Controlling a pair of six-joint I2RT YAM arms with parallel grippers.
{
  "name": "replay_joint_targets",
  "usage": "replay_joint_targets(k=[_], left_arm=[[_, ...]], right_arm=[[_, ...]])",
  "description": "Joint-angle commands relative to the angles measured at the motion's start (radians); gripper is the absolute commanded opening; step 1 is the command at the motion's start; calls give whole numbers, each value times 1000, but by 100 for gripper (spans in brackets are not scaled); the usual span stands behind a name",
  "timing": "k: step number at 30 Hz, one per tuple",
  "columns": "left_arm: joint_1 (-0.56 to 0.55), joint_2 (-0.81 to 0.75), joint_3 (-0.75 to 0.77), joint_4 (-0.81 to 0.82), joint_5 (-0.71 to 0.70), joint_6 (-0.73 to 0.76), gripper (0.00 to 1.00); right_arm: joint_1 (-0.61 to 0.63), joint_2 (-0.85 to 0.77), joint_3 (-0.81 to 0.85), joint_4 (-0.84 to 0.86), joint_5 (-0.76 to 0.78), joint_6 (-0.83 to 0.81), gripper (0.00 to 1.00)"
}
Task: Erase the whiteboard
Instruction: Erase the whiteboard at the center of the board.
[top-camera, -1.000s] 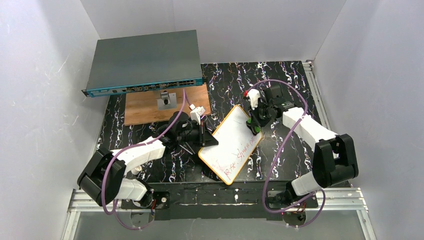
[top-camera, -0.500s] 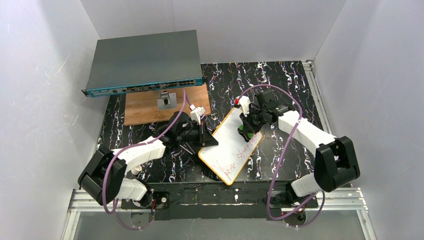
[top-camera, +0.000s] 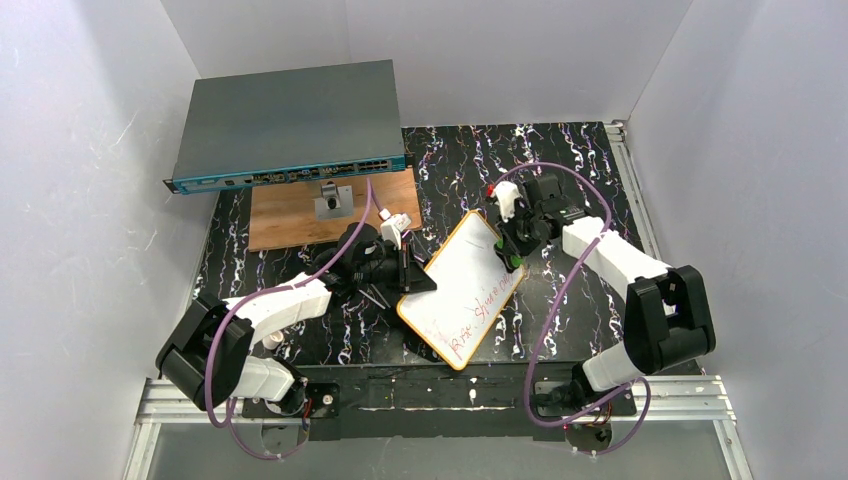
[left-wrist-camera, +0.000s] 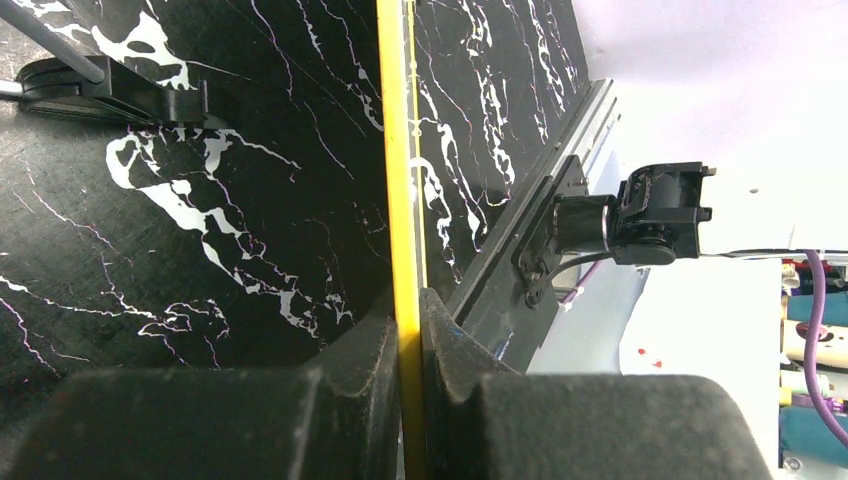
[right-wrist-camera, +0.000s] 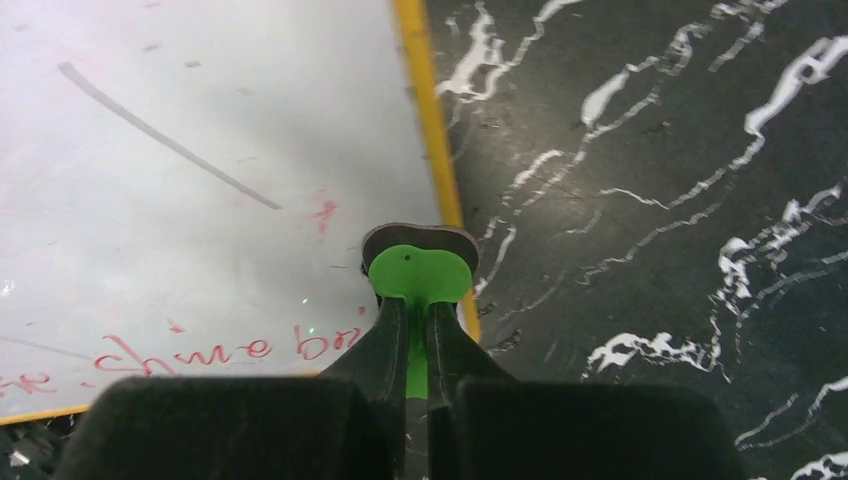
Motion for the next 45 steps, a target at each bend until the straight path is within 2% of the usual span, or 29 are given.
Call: replay_joint_targets(k=[1, 5, 8, 11, 14, 18, 21, 24, 27, 29, 32, 36, 38, 40, 42, 45], left_arm=[[-8, -3, 41, 57, 41, 57, 0], [-9, -5, 43, 52, 40, 59, 0], [-10, -5, 37, 58, 41, 56, 0], [-9, -4, 34, 62, 42, 57, 0], [-10, 1, 37, 63, 44, 57, 0], [-9, 9, 46, 62, 51, 59, 0], [-9, 10, 46, 60, 51, 58, 0], [-9, 12, 49, 57, 52, 59, 0], [-10, 13, 53, 54, 52, 58, 0], [-10, 16, 56, 51, 56, 56, 0], [-8, 18, 63, 42, 59, 59, 0], [-10, 21, 70, 36, 63, 61, 0], [-9, 27, 72, 39, 64, 60, 0], [-9, 44, 85, 39, 72, 59, 0], [-10, 43, 90, 37, 72, 59, 0], [-9, 39, 88, 31, 68, 62, 0]], right_arm=[[107, 3, -28, -38, -173, -64, 1], [139, 10, 6, -45, -226, -40, 1], [104, 19, 17, 12, -111, 27, 1], [17, 27, 26, 60, 20, 102, 1], [-17, 31, 19, 82, 81, 121, 1], [-5, 35, 25, 58, 9, 109, 1], [49, 36, 32, 34, -77, 77, 1], [114, 41, 46, 31, -94, 73, 1], [122, 54, 102, 19, -104, 110, 1], [119, 58, 135, 33, -36, 146, 1], [25, 120, 148, 55, 92, 212, 1], [14, 152, 147, 44, 119, 202, 1], [32, 153, 164, 28, 55, 192, 1], [140, 145, 188, 9, -60, 149, 1], [201, 139, 205, -6, -100, 138, 1], [223, 124, 213, -6, -128, 137, 1]])
